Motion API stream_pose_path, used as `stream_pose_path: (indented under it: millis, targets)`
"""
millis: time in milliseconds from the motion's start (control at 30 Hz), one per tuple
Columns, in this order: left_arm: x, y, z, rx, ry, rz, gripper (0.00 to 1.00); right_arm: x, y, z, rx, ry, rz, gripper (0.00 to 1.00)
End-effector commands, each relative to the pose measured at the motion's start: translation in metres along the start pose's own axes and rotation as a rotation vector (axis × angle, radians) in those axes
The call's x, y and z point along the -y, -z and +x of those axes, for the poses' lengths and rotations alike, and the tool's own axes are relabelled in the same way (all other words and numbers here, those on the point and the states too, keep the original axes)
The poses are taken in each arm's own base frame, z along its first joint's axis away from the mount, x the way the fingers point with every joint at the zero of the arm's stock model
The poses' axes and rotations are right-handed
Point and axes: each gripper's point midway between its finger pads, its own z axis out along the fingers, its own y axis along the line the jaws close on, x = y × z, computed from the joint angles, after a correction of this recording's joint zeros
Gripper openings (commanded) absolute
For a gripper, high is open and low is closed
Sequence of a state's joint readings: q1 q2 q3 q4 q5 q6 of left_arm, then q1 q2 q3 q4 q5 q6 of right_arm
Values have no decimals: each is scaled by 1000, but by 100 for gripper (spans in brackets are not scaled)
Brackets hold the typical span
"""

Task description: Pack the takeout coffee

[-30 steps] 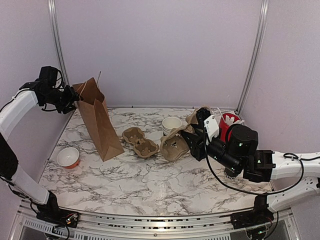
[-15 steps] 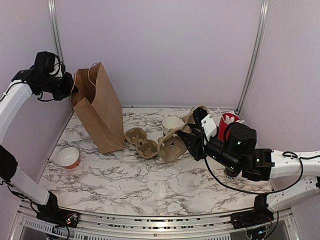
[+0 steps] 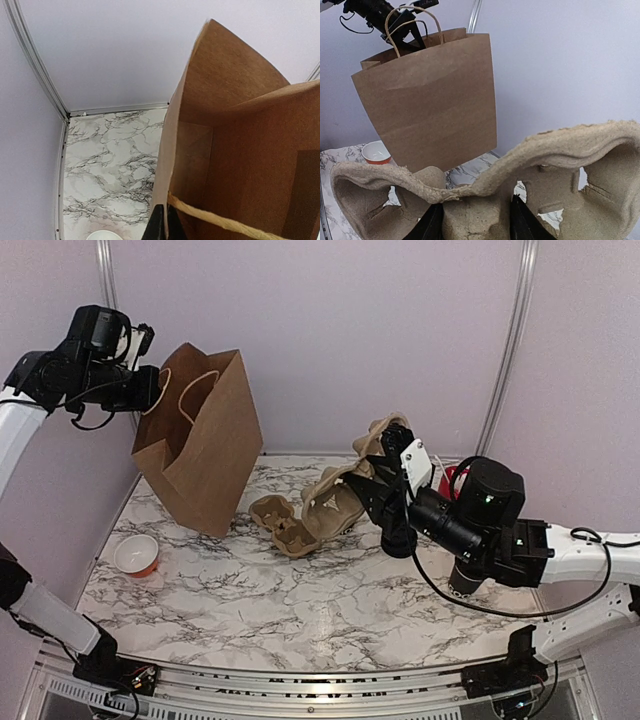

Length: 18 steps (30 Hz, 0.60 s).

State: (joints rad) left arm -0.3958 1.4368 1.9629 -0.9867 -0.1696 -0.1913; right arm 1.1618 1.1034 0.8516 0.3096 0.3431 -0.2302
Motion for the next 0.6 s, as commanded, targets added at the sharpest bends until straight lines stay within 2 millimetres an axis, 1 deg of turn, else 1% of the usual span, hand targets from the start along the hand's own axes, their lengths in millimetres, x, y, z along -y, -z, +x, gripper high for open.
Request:
stream_pose_path:
  millis: [0, 133, 167, 233, 267, 333, 433, 467, 567]
  targets:
    - [-5, 40, 15, 20, -211, -128, 0, -1, 8, -48, 118, -9, -26, 41]
    - [-1, 59, 30, 8, -300, -195, 0, -11, 16, -64, 151, -14, -71, 41]
    - [8, 62, 37, -3, -337, -191, 0, -15, 19, -68, 164, -18, -90, 41]
    - [27, 62, 55, -37, -414, -187, 0, -25, 26, -78, 200, -28, -142, 41]
    - [47, 61, 67, -53, -470, -164, 0, -30, 31, -84, 222, -34, -172, 41]
    - [73, 54, 90, -86, -571, -174, 0, -38, 40, -97, 268, -51, -237, 41]
    - [108, 37, 117, -139, -626, -154, 0, -43, 56, -116, 332, -83, -311, 42]
    - [117, 34, 122, -149, -635, -145, 0, -44, 63, -122, 354, -92, -337, 42]
    - [136, 28, 127, -156, -647, -124, 0, -44, 84, -139, 410, -138, -405, 42]
